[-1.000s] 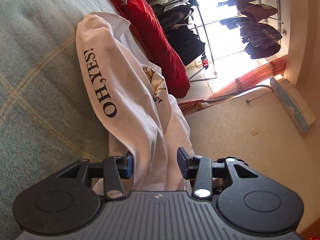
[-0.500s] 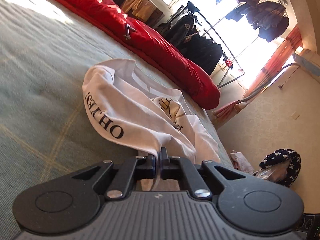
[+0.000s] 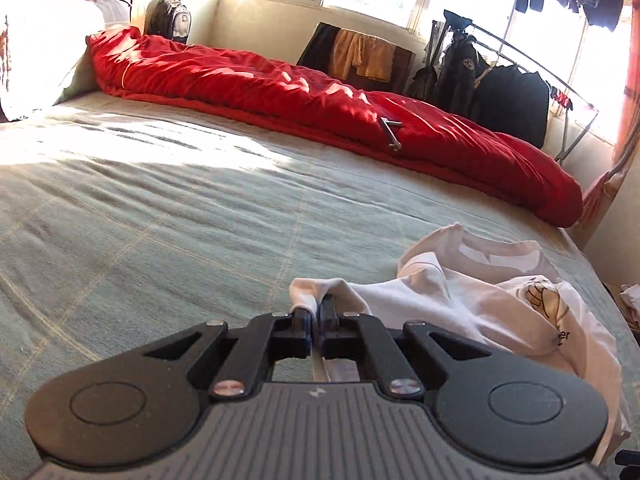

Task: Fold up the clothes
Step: 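Pull the held sleeve outward across the bed, then open the left gripper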

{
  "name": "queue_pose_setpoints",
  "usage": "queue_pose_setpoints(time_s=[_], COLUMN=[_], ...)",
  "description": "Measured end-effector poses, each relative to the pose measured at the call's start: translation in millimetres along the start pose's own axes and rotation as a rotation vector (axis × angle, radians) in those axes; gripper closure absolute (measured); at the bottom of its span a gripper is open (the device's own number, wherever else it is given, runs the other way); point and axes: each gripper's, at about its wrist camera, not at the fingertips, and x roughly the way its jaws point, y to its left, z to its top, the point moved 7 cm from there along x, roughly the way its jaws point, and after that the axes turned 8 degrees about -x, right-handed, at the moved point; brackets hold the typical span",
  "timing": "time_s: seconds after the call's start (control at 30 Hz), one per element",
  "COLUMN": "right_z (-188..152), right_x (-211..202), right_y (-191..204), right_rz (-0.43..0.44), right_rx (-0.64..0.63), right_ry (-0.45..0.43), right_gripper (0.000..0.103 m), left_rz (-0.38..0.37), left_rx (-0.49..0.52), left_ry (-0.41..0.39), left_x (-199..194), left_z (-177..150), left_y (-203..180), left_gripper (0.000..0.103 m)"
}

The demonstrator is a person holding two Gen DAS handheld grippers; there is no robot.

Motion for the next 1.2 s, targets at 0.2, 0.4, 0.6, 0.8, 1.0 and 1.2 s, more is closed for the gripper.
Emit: queue_pose_setpoints(time_s=[0.2,0.4,0.6,0.8,1.0,1.2], right_z=[2.7,6.5,10.0,14.9,22.8,35.2], right_x=[2.4,0.5,3.6,6.2,7.9,0.7], right_y=[3.7,1.7,1.1,7.0,21.8,41.8], right_rz=[-0.01,-0.031,-0.045,-0.041,-0.026,-0.013], right_rx=[-0.02,-0.032,-0.042,-0.059,-0.103,-0.165], right_ry=[0.008,0.012,0.023,0.019,0.004,-0.05], right_gripper=[0.038,0.038,0.038,0.038,0.038,0.038], left_rz=[0.108,0.193,0.282,0.352,0.324,0.307], left_rx=[0.023,0.042,0.046,0.013,0.045,0.104], left_ry=[-0.014,-0.035,-0.045,0.05,0.095,0.127], left_x=[17.6,37.7,61.6,91.6,81.5,49.6], left_z=[29.1,59.8,81.8,74.9,53.1,43.4], left_y=[29.4,47.5,71.4,103.7,117.7,122.2], left_gripper=[0.102,0.101,0.098,0.096,0.089,0.085])
